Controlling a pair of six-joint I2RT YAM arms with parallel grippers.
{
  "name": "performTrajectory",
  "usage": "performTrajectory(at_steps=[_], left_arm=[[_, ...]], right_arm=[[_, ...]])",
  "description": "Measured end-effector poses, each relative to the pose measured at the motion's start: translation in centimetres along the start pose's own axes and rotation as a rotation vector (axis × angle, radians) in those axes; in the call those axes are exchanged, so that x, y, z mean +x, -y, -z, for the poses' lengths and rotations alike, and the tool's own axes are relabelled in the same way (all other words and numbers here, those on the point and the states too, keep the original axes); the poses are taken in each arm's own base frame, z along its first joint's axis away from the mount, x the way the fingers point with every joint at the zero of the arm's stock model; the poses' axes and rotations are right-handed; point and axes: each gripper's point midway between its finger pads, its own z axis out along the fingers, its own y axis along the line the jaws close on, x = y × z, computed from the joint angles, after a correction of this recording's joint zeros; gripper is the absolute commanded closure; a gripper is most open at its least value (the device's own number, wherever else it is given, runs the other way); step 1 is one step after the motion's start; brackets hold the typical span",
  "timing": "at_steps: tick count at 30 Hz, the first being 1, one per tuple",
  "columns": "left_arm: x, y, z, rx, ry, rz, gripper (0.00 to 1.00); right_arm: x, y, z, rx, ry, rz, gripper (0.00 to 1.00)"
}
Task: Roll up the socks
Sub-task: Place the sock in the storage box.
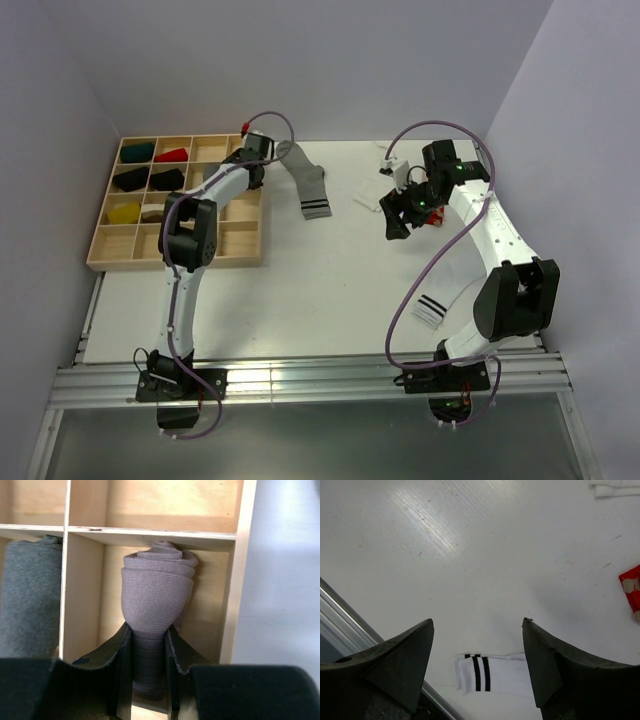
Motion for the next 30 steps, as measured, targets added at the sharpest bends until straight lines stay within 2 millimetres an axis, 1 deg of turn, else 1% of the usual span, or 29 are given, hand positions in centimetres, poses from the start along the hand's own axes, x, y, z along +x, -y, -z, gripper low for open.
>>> performTrajectory(at_steps=[6, 16, 19, 20, 22, 23, 26, 30], left_arm=[[0.2, 0.1, 0.4, 0.167, -0.037, 0.078, 1.00], [0.1, 2.1, 1.2, 0.322, -0.063, 0.082, 0.99], [0.1, 2.2, 1.3, 0.345, -0.077, 0.084, 0.92], [0.2, 2.3, 1.4, 0.355, -0.082, 0.085, 0.87], [0.2, 2.4, 1.5, 0.376, -0.089, 0.088, 0.81], [0.2, 2.4, 1.5, 0.383, -0.090, 0.090, 0.74], [0.3, 2.4, 1.4, 0.404, -0.095, 0.098, 0.65], [0.3, 2.3, 1.4, 0.420, -0.101, 0.107, 0.59]], right_arm=[[0.1, 0.1, 0.0, 0.004, -0.002, -0.004, 0.21], [0.0, 0.0, -0.1, 0.009, -0.006, -0.010, 0.21], [0.0, 0.0, -0.1, 0.011, -0.006, -0.012, 0.22], [0.0, 0.0, -0.1, 0.011, -0.006, -0.011, 0.21], [-0.1, 0.0, -0.1, 0.013, -0.004, -0.009, 0.21], [-0.1, 0.0, -0.1, 0.013, -0.005, -0.007, 0.21], [-0.1, 0.0, -0.1, 0.014, -0.006, -0.007, 0.21], [-0.1, 0.0, -0.2, 0.014, -0.007, -0.005, 0.21]])
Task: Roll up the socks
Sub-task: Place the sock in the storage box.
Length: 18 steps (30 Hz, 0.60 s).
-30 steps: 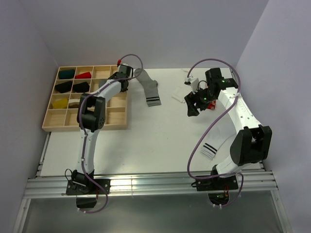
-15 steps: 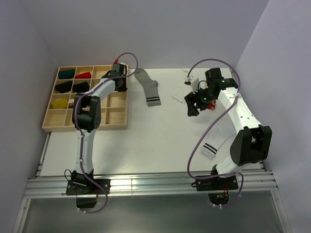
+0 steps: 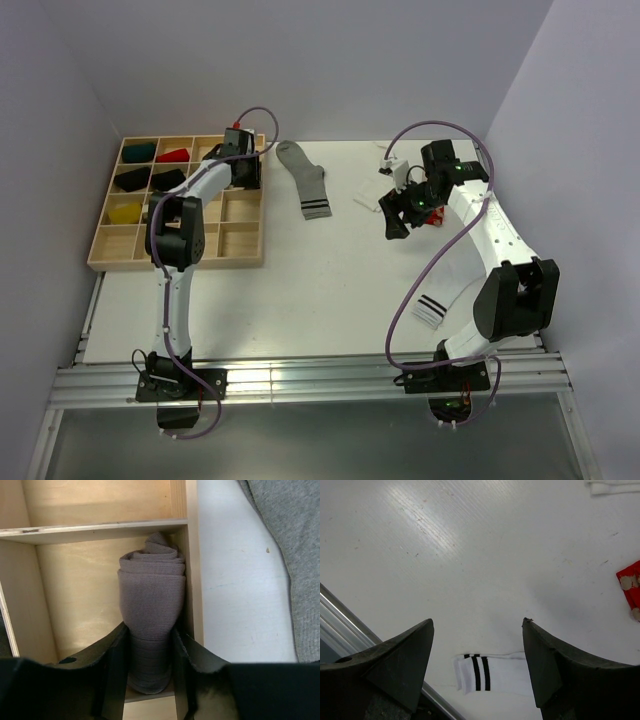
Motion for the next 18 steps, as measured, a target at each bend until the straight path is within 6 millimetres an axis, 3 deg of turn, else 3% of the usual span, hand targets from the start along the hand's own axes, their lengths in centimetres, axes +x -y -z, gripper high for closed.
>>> performTrajectory(at_steps=[18], left_arm=[[0.30, -0.45, 0.69, 0.042, -0.009, 0.042, 0.47]], right_arm=[[-0.18, -0.06, -0.10, 0.002, 0.003, 0.009, 0.21]])
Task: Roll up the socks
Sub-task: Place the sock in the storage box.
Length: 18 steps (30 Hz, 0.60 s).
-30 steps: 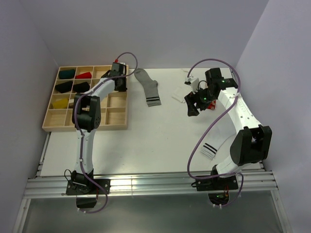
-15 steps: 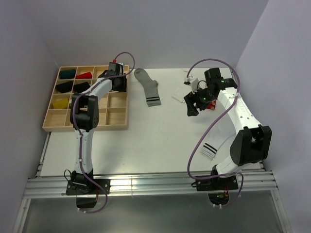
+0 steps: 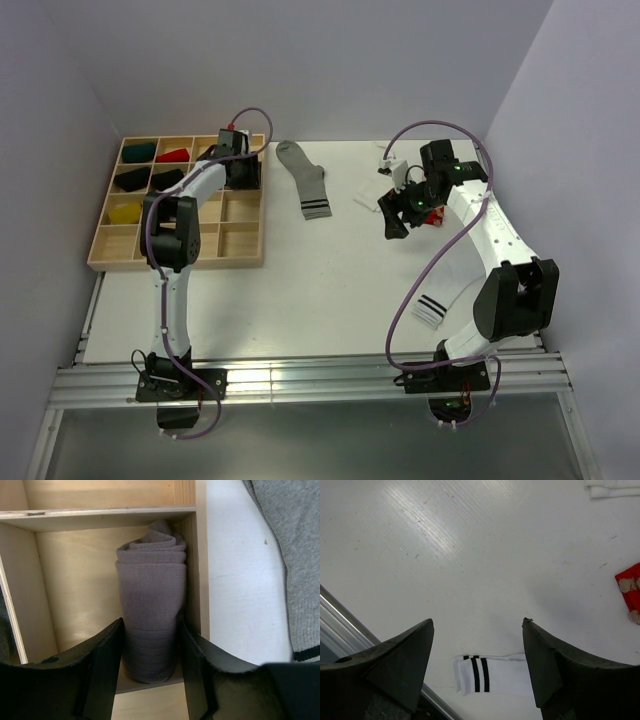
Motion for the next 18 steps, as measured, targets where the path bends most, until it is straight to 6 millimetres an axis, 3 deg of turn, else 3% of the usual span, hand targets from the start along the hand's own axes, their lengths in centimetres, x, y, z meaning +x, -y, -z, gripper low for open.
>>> performTrajectory(at_steps=[18], left_arm=[[-1.2, -0.2, 2.7, -0.003, 0.012, 0.008, 0.47]], right_arm=[[-0.1, 0.4, -0.1, 0.024, 0.000, 0.004, 0.21]])
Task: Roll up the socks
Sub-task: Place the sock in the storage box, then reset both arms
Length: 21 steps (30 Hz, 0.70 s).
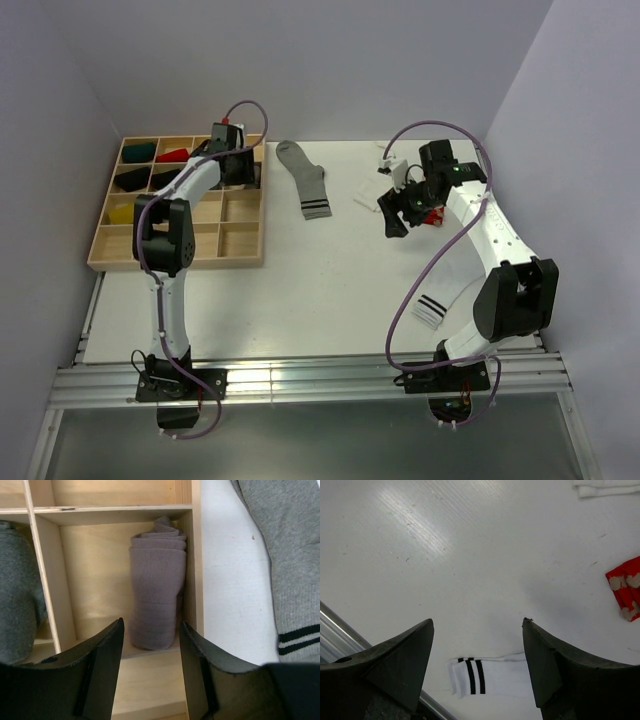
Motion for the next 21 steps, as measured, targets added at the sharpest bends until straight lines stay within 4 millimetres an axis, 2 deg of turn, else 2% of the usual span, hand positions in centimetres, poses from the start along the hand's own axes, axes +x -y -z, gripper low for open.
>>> performTrajectory(at_steps=[5, 9, 12, 14, 17, 18, 21], left_arm=[[-1.1, 0.2, 1.7, -0.004, 0.021, -0.001, 0.47], [-3.3, 0.7, 3.8, 0.002, 0.077, -0.003, 0.47], [-4.9, 1.2, 5.8, 0.012, 0.122, 0.001, 0.48], [-6.0, 1.6, 7.4, 0.026, 0.163, 0.014, 0.48], [-6.2, 2.1, 10.6, 0.047, 0.210, 0.050, 0.47], [-5.9, 2.2, 11.8, 0.056, 0.221, 0.063, 0.44], [-5.4, 3.0, 16.3, 0.092, 0.282, 0.095, 0.42]], right_arm=[[0.8, 0.8, -0.7, 0.038, -0.019, -0.021, 0.21], [2.5, 1.3, -1.2, 0.072, -0.047, -0.044, 0.21], [3.8, 1.7, -0.9, 0.099, -0.046, -0.074, 0.21], [4.5, 2.2, -0.2, 0.131, -0.028, -0.093, 0.20], [5.0, 2.6, 1.5, 0.188, 0.025, -0.113, 0.19], [4.8, 2.6, 2.2, 0.207, 0.048, -0.115, 0.19], [3.7, 3.0, 4.9, 0.281, 0.146, -0.125, 0.16]])
